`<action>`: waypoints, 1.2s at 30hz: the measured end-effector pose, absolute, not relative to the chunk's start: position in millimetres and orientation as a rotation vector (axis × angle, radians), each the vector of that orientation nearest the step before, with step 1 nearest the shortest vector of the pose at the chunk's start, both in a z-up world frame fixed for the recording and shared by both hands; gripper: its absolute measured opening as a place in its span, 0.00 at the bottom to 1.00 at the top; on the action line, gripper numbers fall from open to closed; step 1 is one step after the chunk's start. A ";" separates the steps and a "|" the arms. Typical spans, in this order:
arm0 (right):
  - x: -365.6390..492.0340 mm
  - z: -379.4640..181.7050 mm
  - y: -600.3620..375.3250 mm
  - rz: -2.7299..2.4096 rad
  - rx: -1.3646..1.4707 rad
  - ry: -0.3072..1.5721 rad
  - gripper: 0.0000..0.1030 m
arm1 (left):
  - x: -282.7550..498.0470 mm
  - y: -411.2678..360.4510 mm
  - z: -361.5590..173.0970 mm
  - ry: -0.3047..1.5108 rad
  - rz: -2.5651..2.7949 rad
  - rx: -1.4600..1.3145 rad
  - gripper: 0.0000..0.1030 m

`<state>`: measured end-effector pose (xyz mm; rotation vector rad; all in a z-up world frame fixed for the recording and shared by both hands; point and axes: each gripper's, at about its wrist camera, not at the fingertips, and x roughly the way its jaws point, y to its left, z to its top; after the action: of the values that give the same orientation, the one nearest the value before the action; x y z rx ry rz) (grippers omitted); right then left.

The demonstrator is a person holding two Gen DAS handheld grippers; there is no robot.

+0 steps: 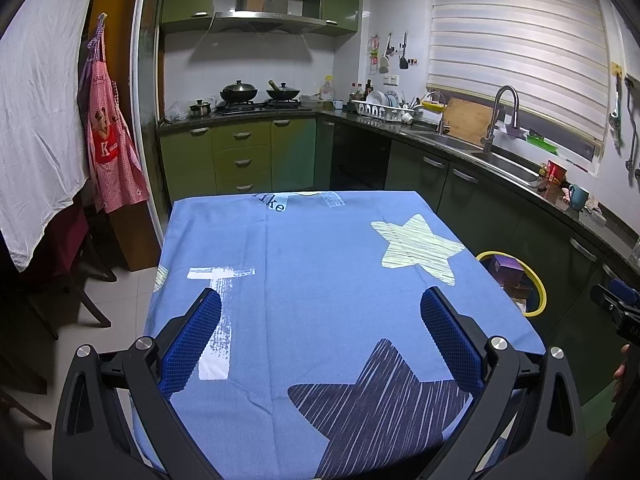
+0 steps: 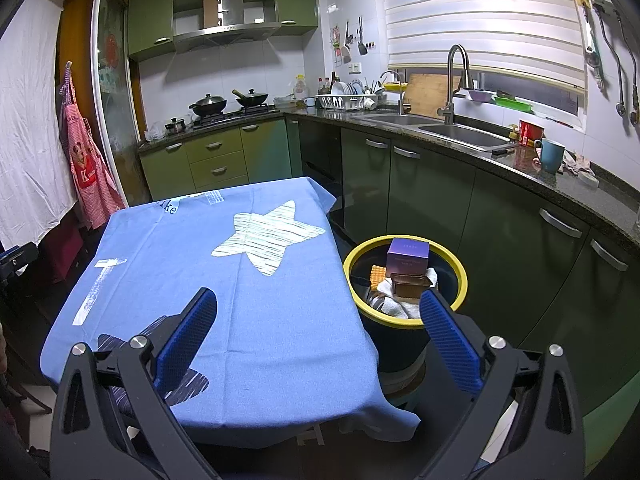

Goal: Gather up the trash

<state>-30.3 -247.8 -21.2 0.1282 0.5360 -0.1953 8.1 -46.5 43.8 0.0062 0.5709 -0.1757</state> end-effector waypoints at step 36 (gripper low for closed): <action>24.4 -30.3 -236.5 -0.105 0.102 0.575 0.94 | 74.2 -29.4 23.1 0.616 -0.118 0.000 0.96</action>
<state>24.4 -236.5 -30.3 0.1019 0.5745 -0.1055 74.2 -29.4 23.1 0.0000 0.6165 -0.1184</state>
